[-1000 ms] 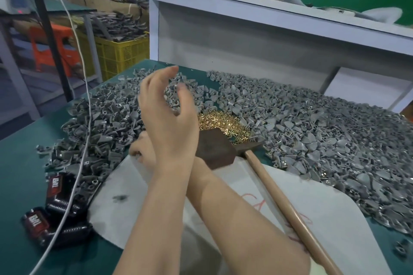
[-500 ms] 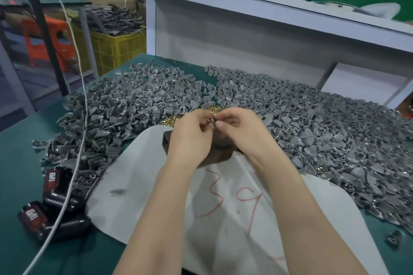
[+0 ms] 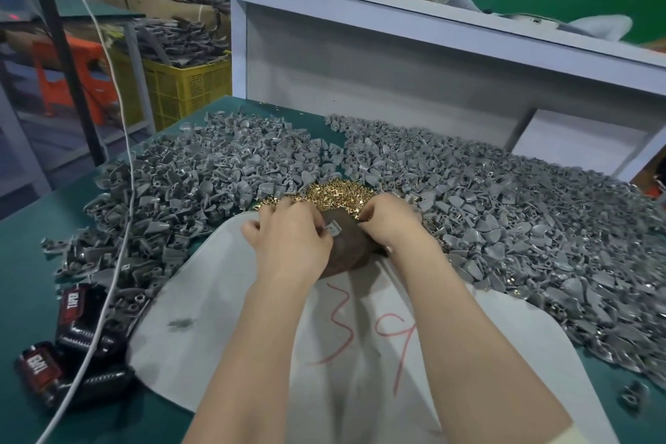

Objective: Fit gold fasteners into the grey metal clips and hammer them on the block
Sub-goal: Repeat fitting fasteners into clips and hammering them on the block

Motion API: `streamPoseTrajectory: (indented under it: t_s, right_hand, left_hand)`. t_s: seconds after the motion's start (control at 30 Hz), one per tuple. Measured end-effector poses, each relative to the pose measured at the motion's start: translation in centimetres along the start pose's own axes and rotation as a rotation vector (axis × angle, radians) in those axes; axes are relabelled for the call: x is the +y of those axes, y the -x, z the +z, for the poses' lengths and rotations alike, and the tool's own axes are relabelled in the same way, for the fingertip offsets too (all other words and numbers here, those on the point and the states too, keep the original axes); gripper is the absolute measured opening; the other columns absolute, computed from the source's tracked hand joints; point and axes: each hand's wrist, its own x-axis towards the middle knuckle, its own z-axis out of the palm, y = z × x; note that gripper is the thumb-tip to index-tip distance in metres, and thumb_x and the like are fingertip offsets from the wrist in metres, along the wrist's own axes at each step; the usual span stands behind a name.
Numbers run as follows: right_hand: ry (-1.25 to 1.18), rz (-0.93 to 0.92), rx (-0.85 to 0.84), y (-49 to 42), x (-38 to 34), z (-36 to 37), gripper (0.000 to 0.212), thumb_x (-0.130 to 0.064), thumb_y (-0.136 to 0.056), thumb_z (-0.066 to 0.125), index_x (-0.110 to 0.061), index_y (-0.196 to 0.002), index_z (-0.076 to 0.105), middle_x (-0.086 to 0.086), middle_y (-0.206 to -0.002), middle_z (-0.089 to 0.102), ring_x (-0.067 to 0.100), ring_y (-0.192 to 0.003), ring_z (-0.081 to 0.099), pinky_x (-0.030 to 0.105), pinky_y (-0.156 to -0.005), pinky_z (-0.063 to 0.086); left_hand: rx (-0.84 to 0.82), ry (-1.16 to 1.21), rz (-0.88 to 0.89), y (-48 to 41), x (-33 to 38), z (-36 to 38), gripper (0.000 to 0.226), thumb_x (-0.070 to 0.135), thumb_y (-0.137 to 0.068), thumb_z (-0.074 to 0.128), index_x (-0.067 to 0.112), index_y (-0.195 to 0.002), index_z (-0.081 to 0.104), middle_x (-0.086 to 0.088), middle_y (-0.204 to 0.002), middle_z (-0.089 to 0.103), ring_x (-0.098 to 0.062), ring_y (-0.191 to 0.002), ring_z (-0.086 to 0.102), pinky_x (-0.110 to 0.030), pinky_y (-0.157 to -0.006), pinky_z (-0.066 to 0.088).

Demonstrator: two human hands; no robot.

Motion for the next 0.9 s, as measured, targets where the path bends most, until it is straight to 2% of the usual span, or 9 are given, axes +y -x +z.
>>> streamPoseTrajectory:
  t_s: [0.2, 0.33, 0.4, 0.5, 0.57, 0.67, 0.77, 0.83, 0.9]
  right_hand:
    - [0.060, 0.010, -0.100, -0.8, -0.8, 0.2, 0.030, -0.006, -0.089, 0.049, -0.009, -0.115, 0.064, 0.012, -0.119, 0.061, 0.031, -0.111, 0.055, 0.047, -0.102, 0.041]
    - [0.027, -0.023, -0.136, -0.9, -0.6, 0.0, 0.029, -0.004, -0.090, 0.047, -0.002, -0.113, 0.064, 0.016, -0.113, 0.063, 0.031, -0.103, 0.060, 0.038, -0.091, 0.051]
    - [-0.038, -0.037, -0.102, -0.7, -0.4, 0.1, 0.024, -0.005, -0.089, 0.049, -0.002, -0.104, 0.067, 0.014, -0.106, 0.066, 0.030, -0.099, 0.061, 0.038, -0.088, 0.052]
    - [-0.256, -0.088, 0.052, -0.2, 0.0, 0.4, 0.009, -0.012, -0.086, 0.058, -0.009, -0.082, 0.066, 0.002, -0.083, 0.064, 0.022, -0.087, 0.060, 0.029, -0.075, 0.045]
    - [-0.409, -0.090, 0.162, 0.2, 0.4, 0.2, 0.004, -0.015, -0.083, 0.063, -0.014, -0.079, 0.063, -0.005, -0.075, 0.060, 0.016, -0.080, 0.057, 0.026, -0.070, 0.040]
    - [-0.609, -0.081, 0.204, 1.1, 0.7, -0.5, 0.005, -0.012, -0.081, 0.065, -0.016, -0.084, 0.064, -0.001, -0.084, 0.066, 0.018, -0.085, 0.062, 0.033, -0.078, 0.050]
    - [-0.681, -0.084, 0.160, 2.1, 0.9, -1.1, 0.012, -0.007, -0.085, 0.064, -0.017, -0.091, 0.067, 0.004, -0.097, 0.069, 0.021, -0.093, 0.065, 0.039, -0.091, 0.051]
    - [-0.691, -0.082, 0.149, 2.7, 1.0, -1.3, 0.011, -0.005, -0.088, 0.062, -0.014, -0.091, 0.068, 0.006, -0.095, 0.070, 0.021, -0.092, 0.065, 0.039, -0.091, 0.052]
    - [-0.747, -0.076, 0.169, 3.2, 1.1, -1.4, 0.011, -0.004, -0.091, 0.058, -0.010, -0.092, 0.067, 0.006, -0.088, 0.068, 0.018, -0.083, 0.064, 0.035, -0.086, 0.054]
  left_hand:
    - [-0.002, 0.006, -0.016, 0.1, 0.0, 0.0, 0.007, 0.031, -0.085, 0.061, 0.032, -0.090, 0.066, 0.005, -0.107, 0.057, -0.024, -0.111, 0.043, -0.033, -0.080, 0.018]
    - [-0.003, 0.007, -0.016, 0.0, 0.0, 0.1, 0.008, 0.028, -0.086, 0.060, 0.031, -0.091, 0.066, 0.004, -0.108, 0.057, -0.024, -0.111, 0.042, -0.033, -0.078, 0.017]
    - [-0.005, 0.009, -0.015, 0.0, -0.1, 0.1, 0.009, 0.027, -0.086, 0.059, 0.030, -0.091, 0.066, 0.004, -0.108, 0.057, -0.024, -0.111, 0.041, -0.032, -0.078, 0.016]
    - [-0.003, 0.011, -0.011, 0.0, -0.1, 0.2, 0.007, 0.027, -0.087, 0.059, 0.030, -0.089, 0.066, 0.004, -0.109, 0.057, -0.024, -0.111, 0.041, -0.032, -0.077, 0.016]
    - [-0.005, 0.022, -0.009, 0.0, -0.1, 0.2, 0.005, 0.028, -0.088, 0.060, 0.031, -0.088, 0.065, 0.004, -0.109, 0.057, -0.025, -0.112, 0.041, -0.032, -0.077, 0.016]
    - [-0.013, 0.029, -0.001, 0.0, -0.1, 0.2, 0.005, 0.030, -0.089, 0.061, 0.032, -0.089, 0.066, 0.004, -0.111, 0.058, -0.025, -0.112, 0.041, -0.033, -0.078, 0.018]
    - [-0.019, 0.032, 0.006, 0.0, 0.0, 0.2, 0.007, 0.030, -0.089, 0.061, 0.032, -0.091, 0.068, 0.003, -0.112, 0.058, -0.026, -0.114, 0.041, -0.033, -0.080, 0.019]
    - [-0.019, 0.035, 0.011, 0.0, 0.1, 0.3, 0.007, 0.030, -0.089, 0.061, 0.031, -0.091, 0.068, 0.002, -0.113, 0.058, -0.026, -0.115, 0.041, -0.034, -0.080, 0.019]
    - [-0.017, 0.036, 0.013, 0.0, 0.1, 0.3, 0.008, 0.029, -0.089, 0.060, 0.031, -0.090, 0.068, 0.002, -0.112, 0.058, -0.026, -0.115, 0.041, -0.034, -0.080, 0.019]
